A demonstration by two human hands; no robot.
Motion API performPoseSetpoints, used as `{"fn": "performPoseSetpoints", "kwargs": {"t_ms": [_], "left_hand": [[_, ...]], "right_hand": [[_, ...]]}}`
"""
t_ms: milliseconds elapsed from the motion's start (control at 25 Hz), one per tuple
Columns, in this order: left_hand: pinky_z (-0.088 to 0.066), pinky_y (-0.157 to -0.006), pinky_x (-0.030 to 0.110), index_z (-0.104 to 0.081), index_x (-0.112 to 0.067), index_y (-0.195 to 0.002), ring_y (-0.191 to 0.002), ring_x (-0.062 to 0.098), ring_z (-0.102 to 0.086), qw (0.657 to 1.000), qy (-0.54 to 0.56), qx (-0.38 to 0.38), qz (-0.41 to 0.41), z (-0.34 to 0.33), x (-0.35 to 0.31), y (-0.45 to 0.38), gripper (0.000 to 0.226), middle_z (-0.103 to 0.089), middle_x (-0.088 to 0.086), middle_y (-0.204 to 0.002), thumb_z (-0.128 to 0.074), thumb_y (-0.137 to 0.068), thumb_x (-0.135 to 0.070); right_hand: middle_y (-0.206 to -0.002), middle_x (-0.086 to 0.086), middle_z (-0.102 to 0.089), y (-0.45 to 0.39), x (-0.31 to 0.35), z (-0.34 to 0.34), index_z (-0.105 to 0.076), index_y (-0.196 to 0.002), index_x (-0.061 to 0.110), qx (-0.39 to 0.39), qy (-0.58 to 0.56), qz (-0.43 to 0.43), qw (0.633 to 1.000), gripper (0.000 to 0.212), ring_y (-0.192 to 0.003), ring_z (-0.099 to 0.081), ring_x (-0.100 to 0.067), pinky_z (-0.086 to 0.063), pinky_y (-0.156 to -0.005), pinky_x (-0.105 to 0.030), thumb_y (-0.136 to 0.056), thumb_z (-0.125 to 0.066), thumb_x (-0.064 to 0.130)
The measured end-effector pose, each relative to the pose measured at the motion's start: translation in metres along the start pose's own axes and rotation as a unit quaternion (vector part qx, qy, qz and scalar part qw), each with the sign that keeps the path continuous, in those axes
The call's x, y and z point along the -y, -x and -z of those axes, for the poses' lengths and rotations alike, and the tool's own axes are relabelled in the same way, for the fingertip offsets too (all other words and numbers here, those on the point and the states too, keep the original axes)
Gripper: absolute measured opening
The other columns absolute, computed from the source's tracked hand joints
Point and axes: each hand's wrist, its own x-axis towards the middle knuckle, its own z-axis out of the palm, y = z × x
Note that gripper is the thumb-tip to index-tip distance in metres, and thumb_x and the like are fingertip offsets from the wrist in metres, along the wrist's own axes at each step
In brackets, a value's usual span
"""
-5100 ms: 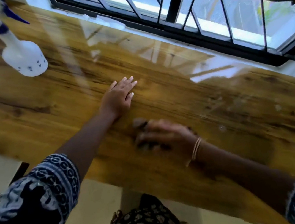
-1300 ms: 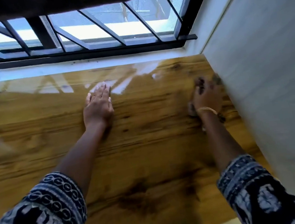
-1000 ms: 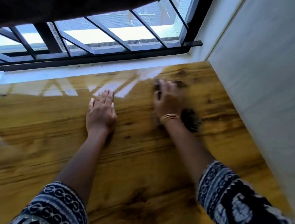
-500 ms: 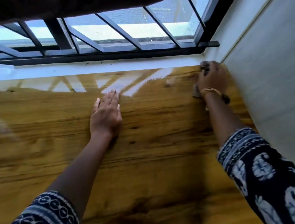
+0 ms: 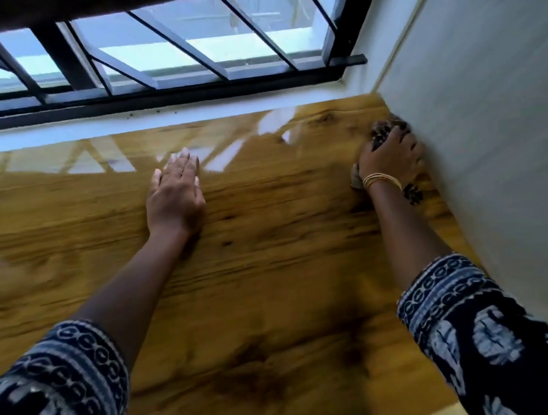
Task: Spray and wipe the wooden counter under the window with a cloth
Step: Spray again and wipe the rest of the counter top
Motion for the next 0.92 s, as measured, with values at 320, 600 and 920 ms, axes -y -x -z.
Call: {"fn": "performPoseSetpoints", "kwargs": {"t_ms": [320,600,920], "left_hand": [[-0.014,-0.120,0.039,-0.027,-0.015,-0.150,-0.148,0.019,-0.018,0.988,0.029,0.067,-0.133,-0.001,-0.038,0.068,0.051,-0.022,0.003,-0.159,-0.036,-0.100,-0.021],[-0.011,-0.122,0.036,-0.022,-0.016,-0.152,-0.149,0.015,-0.011,0.960,0.028,0.107,-0.259,-0.007,-0.084,0.202,0.051,-0.016,-0.001,-0.161,-0.027,-0.102,-0.025],[-0.006,-0.120,0.035,-0.016,-0.023,-0.153,-0.149,0.014,-0.005,0.924,-0.005,0.130,-0.359,-0.004,-0.070,0.288,0.053,-0.011,-0.004,-0.162,-0.023,-0.102,-0.036]], "right_hand": [[-0.152,-0.016,-0.035,0.119,-0.101,0.047,-0.032,-0.149,0.013,-0.004,0.021,-0.129,0.991,0.067,-0.137,-0.032,-0.038,-0.029,-0.108,-0.050,-0.094,-0.051,0.045],[-0.149,-0.019,-0.037,0.222,-0.195,0.091,-0.032,-0.149,0.010,-0.022,0.021,-0.240,0.970,0.068,-0.134,-0.033,-0.040,-0.029,-0.107,-0.050,-0.092,-0.052,0.041],[-0.141,-0.020,-0.040,0.268,-0.218,0.123,-0.039,-0.142,0.006,-0.002,-0.008,-0.254,0.967,0.059,-0.127,-0.040,-0.040,-0.041,-0.099,-0.049,-0.095,-0.055,0.038]]}}
